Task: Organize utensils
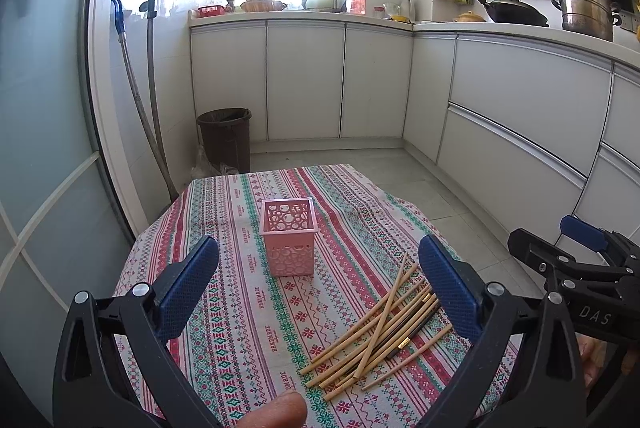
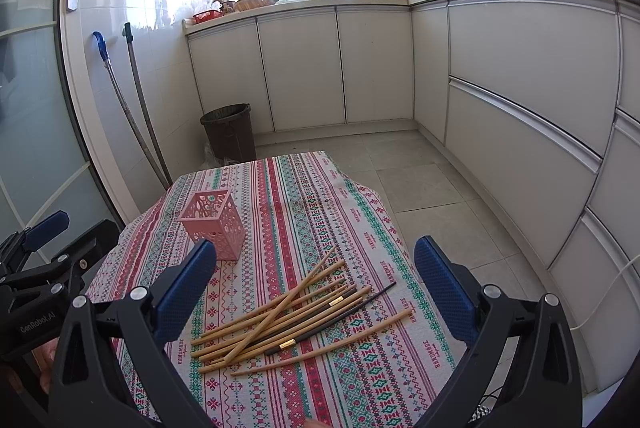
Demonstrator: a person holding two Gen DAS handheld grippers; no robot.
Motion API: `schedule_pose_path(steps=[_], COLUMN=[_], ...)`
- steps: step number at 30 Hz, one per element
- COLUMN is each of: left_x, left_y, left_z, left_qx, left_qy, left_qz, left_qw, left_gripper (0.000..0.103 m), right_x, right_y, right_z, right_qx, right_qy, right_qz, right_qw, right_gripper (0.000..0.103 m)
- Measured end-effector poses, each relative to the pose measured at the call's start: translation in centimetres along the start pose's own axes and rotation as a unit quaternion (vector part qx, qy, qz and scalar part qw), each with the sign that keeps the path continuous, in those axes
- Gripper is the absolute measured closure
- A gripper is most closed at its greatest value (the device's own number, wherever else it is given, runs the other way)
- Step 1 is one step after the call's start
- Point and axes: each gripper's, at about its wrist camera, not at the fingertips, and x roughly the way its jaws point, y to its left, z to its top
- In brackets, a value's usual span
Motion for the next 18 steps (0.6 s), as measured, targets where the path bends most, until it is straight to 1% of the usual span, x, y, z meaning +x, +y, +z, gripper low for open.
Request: schedule_pose_path(steps=[14, 16, 18], left_x=[0.0, 0.3, 1.1], left_y=[0.1, 0.4, 0.7], left_z=[0.0, -0.1, -0.1], left_qx=[-0.002, -0.009, -0.02], left_qy=[0.0, 0.007, 0.032], left_qz=[0.003, 0.006, 0.005], left_qw=[1.0, 0.9999, 0.9993], left_gripper=[0.007, 0.007, 0.007], right_x=[0.1, 0.1, 0.0], right_y=[-0.2, -0.7, -1.7], right_z=[-0.2, -0.1, 0.4], right_qx=[0.003, 0.015, 0.047], right_qy=[0.0, 0.0, 0.0], right_qz=[-0.002, -0.007, -0.012], right_qw=[1.0, 1.0, 0.999], right_gripper=[0.006, 0.006, 0.006])
